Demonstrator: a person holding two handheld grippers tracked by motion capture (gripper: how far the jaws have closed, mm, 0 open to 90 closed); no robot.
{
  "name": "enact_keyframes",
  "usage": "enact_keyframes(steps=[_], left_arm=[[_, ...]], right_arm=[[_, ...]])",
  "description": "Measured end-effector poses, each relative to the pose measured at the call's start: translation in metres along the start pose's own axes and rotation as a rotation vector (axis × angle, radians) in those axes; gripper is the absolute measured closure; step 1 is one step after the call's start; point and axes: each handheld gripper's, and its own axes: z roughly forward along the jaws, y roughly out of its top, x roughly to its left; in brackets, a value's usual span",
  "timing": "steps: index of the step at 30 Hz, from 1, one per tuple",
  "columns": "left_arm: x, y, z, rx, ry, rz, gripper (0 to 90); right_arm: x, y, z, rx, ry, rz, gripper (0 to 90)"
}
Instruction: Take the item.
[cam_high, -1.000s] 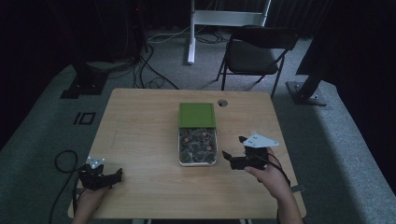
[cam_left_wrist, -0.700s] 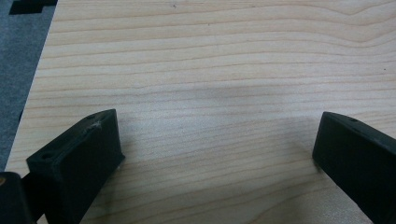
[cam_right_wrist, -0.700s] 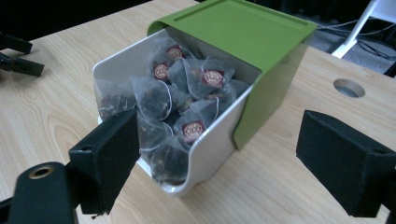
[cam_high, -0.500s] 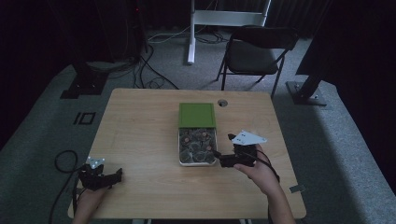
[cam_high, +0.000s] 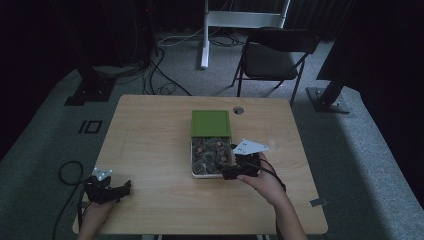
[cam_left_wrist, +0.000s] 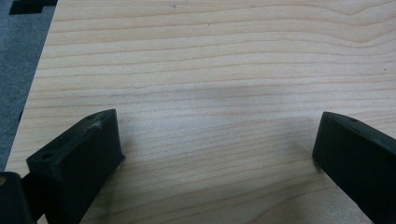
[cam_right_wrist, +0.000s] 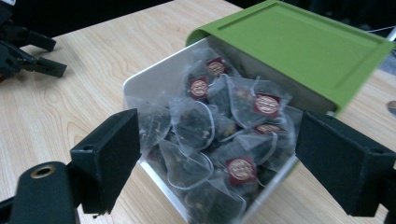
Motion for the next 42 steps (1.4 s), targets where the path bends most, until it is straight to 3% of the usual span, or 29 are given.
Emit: enact_keyframes(steps=[8,11,20,28,38,42], left_arm=[[0.0,0.0,0.0,0.0,0.0,-0.001,1.7],[0.0,0.0,0.0,0.001,0.0,0.0,1.7],[0.0,0.0,0.0,0.002,0.0,0.002,1.7],[0.0,0.0,0.0,0.002,0.0,0.001,1.7],[0.0,0.0,0.0,0.001,0.0,0.001,1.7],[0.0,0.0,0.0,0.002,0.0,0.001,1.7]], right_arm=[[0.007,-0.001,0.02,0.025,0.015,-0.009,15.0],[0.006,0.0,0.024,0.0,-0.006,0.006,24.5],[0.012,-0.002,0.038,0.007,0.0,0.023,27.2],[0.015,-0.005,0.049,0.02,-0.03,0.031,36.5],[0.02,-0.011,0.057,0.075,-0.093,0.012,44.5],[0.021,-0.012,0.059,0.068,-0.084,0.043,45.4]])
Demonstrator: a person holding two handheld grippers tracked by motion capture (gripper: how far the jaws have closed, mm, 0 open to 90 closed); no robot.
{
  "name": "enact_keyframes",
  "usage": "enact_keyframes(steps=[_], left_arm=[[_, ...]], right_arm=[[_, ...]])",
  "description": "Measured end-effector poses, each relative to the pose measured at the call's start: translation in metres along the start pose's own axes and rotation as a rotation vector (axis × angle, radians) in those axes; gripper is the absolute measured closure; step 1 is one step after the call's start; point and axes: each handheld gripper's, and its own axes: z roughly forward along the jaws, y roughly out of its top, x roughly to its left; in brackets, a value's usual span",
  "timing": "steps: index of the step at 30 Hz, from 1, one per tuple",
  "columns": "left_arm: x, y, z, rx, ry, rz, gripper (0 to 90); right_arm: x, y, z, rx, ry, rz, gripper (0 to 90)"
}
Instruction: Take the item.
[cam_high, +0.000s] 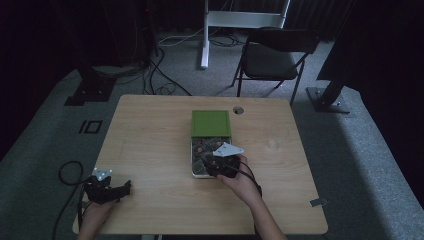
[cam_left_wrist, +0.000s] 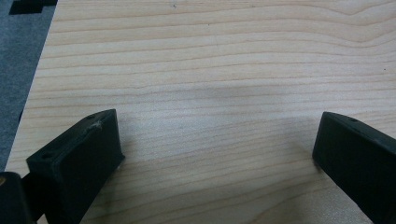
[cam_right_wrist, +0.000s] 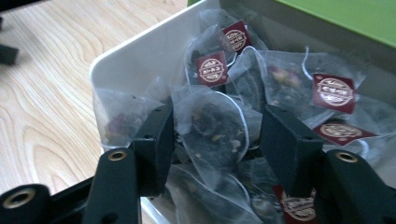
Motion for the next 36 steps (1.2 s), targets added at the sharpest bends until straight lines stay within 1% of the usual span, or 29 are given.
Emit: enact_keyframes(steps=[1,2,4,6,7,9,11,13,14,16,21,22,24,25,26,27,29,31,32,34,36], left_arm=[[0.0,0.0,0.0,0.0,0.0,0.0,1.7],[0.0,0.0,0.0,0.0,0.0,0.0,1.7],[0.0,0.0,0.0,0.0,0.0,0.0,1.7],[0.0,0.0,0.0,0.0,0.0,0.0,1.7],[0.0,0.0,0.0,0.0,0.0,0.0,1.7],[0.0,0.0,0.0,0.0,0.001,0.0,1.7],[0.0,0.0,0.0,0.0,0.0,0.0,1.7],[0.0,0.0,0.0,-0.001,0.0,0.0,1.7],[0.0,0.0,0.0,-0.001,0.0,0.0,1.7],[0.0,0.0,0.0,0.0,0.0,0.0,1.7],[0.0,0.0,0.0,0.0,0.0,0.001,1.7],[0.0,0.0,0.0,0.0,0.0,0.0,1.7],[0.0,0.0,0.0,0.0,0.0,0.001,1.7],[0.0,0.0,0.0,0.0,0.0,0.0,1.7],[0.0,0.0,0.0,0.0,0.0,0.0,1.7],[0.0,0.0,0.0,0.0,0.0,0.001,1.7],[0.0,0.0,0.0,0.0,0.0,0.0,1.7],[0.0,0.0,0.0,-0.001,0.0,-0.001,1.7],[0.0,0.0,0.0,-0.001,0.0,-0.001,1.7],[0.0,0.0,0.0,-0.001,0.0,-0.001,1.7],[0.0,0.0,0.0,-0.001,0.0,-0.001,1.7]], right_arm=[[0.0,0.0,0.001,0.001,-0.008,-0.001,46.6],[0.001,-0.001,0.003,0.001,0.001,0.019,47.5],[0.002,-0.001,0.004,0.005,-0.005,0.018,49.4],[0.002,-0.001,0.004,0.005,-0.005,0.018,49.4],[0.001,-0.002,0.006,0.016,-0.015,0.036,53.0],[0.001,-0.003,0.007,0.019,-0.022,0.05,59.3],[0.001,-0.003,0.007,0.019,-0.028,0.05,61.0],[0.0,-0.003,0.007,0.015,-0.027,0.061,65.8],[0.0,-0.003,0.007,0.012,-0.027,0.057,68.4],[0.0,-0.002,0.006,0.008,-0.021,0.064,70.5],[0.0,0.001,0.001,-0.002,-0.016,0.054,72.1],[0.0,0.003,-0.003,-0.012,-0.007,0.053,72.4],[0.0,0.004,-0.005,-0.015,-0.005,0.046,72.4],[0.001,0.007,-0.009,-0.028,0.004,0.043,72.6],[0.001,0.007,-0.009,-0.028,0.004,0.043,72.6],[0.0,0.009,-0.013,-0.037,0.007,0.038,72.7],[0.0,0.01,-0.015,-0.046,0.008,0.042,72.8],[-0.001,0.013,-0.022,-0.062,0.017,0.046,73.0],[-0.001,0.013,-0.022,-0.062,0.017,0.046,73.0],[-0.004,0.016,-0.028,-0.072,0.016,0.045,73.1],[-0.004,0.016,-0.028,-0.072,0.016,0.045,73.1]])
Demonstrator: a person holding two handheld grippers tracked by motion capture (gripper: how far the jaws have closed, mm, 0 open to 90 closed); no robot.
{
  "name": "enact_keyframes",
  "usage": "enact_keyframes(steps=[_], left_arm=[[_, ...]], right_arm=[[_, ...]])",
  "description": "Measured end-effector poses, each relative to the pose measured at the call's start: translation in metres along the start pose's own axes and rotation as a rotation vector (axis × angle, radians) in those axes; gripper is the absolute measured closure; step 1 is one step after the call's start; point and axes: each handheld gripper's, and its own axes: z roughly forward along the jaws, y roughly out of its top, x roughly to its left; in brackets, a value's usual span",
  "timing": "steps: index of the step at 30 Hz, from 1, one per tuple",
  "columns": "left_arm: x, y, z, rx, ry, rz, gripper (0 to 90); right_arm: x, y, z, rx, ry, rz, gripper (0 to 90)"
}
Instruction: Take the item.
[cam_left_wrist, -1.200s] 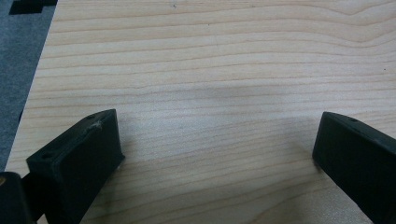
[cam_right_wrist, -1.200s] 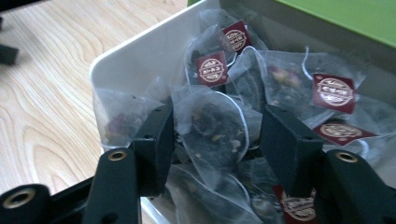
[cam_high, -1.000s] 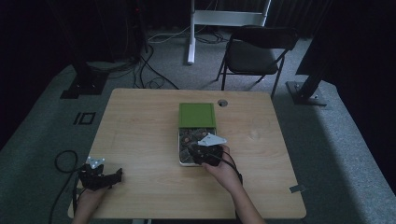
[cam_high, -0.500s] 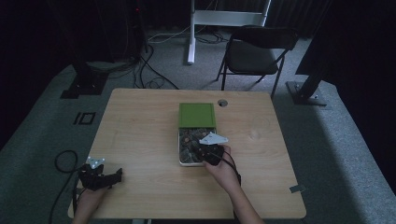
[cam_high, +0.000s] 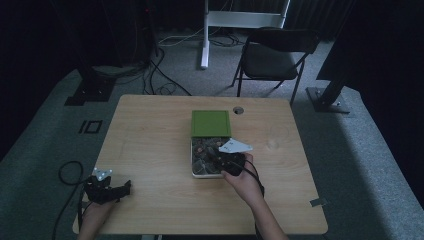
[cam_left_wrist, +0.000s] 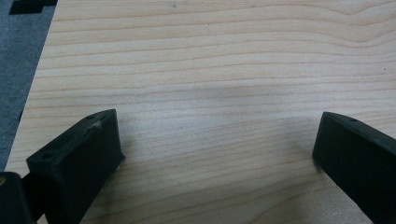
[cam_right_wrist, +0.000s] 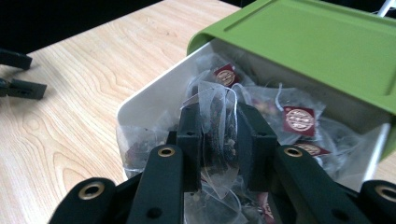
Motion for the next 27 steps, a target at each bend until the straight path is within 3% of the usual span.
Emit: enact_keyframes(steps=[15,27], left_arm=[[0.0,0.0,0.0,0.0,0.001,0.001,1.7],[0.0,0.0,0.0,0.0,0.0,0.001,1.7]], right_arm=[[-0.018,0.007,-0.027,-0.046,-0.013,0.023,73.4],[-0.042,0.01,-0.049,-0.08,-0.073,0.043,73.5]])
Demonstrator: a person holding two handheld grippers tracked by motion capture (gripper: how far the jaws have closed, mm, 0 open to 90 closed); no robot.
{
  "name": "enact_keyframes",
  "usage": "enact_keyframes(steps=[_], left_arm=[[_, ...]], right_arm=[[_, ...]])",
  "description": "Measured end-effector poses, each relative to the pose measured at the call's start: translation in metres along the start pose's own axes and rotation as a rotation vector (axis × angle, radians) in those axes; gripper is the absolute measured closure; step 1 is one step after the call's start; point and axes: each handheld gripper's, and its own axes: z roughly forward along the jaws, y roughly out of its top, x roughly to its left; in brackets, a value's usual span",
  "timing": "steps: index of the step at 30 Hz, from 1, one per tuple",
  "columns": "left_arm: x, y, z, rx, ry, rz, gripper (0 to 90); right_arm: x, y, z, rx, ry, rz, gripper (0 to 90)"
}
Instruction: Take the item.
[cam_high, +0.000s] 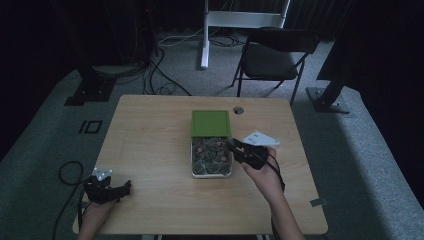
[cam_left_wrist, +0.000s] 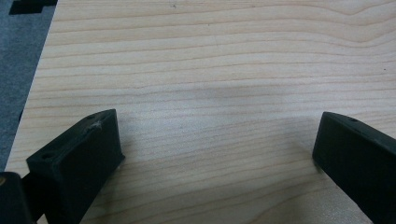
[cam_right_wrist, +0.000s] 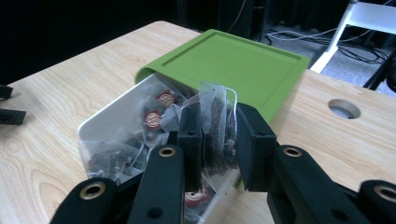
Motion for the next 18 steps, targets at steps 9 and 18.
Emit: enact_keyframes(steps=[9,18], left_arm=[[0.0,0.0,0.0,0.001,0.0,0.0,1.7],[0.0,0.0,0.0,0.0,0.0,0.0,1.7]], right_arm=[[-0.018,-0.001,-0.011,-0.017,-0.042,0.022,73.5],[-0.036,-0.005,-0.019,-0.035,-0.085,0.046,73.5]])
